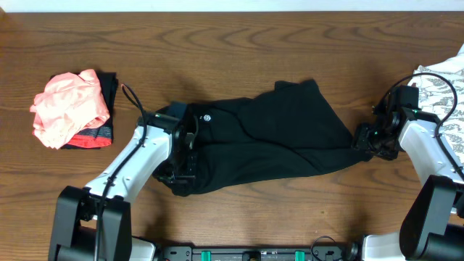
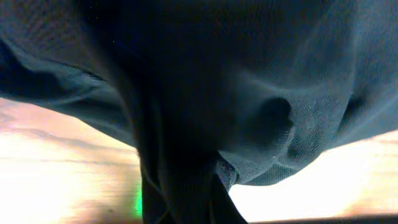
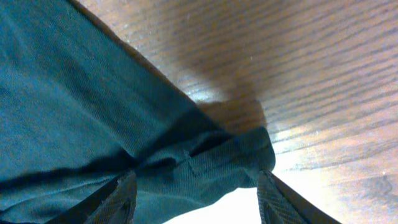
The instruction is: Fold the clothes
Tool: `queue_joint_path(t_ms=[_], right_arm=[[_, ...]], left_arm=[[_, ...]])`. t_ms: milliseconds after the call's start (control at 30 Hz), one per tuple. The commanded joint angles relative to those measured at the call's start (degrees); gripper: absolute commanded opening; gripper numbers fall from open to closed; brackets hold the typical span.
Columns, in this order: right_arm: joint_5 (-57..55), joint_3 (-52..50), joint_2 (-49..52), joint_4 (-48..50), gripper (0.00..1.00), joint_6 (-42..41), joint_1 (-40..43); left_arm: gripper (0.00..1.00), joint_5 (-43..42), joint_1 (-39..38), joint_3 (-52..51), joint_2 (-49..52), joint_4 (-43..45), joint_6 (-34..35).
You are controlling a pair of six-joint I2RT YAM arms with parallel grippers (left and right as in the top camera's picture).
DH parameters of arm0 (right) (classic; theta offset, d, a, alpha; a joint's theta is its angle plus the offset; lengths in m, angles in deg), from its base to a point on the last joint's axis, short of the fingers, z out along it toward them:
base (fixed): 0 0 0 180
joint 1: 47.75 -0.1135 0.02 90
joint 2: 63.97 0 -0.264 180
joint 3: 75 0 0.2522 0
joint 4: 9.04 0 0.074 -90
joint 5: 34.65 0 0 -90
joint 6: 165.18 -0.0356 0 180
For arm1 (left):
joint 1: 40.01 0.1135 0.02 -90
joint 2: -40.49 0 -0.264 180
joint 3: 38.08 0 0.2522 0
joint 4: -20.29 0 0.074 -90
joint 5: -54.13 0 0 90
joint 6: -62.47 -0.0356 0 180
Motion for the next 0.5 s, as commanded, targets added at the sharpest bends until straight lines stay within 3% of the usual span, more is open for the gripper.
queue_joint_path(t_ms=[0,300,467], right_arm=[[0.5,0.0,0.0,0.8,0.59,-0.4,0.1],[0.8,3.7,0.0,2.9,0.61,-0.4,1.8],[7.8,3.6,0.0,1.8,0.6,3.1,1.8]], left_arm=[[0.06,6.3,0.2,4.6,-3.1,0.0,-0.9],[0.06,10.3,0.2,6.4,-7.9,2.6,4.0],[0.06,10.3,0.2,6.4,-7.9,3.5,4.9]])
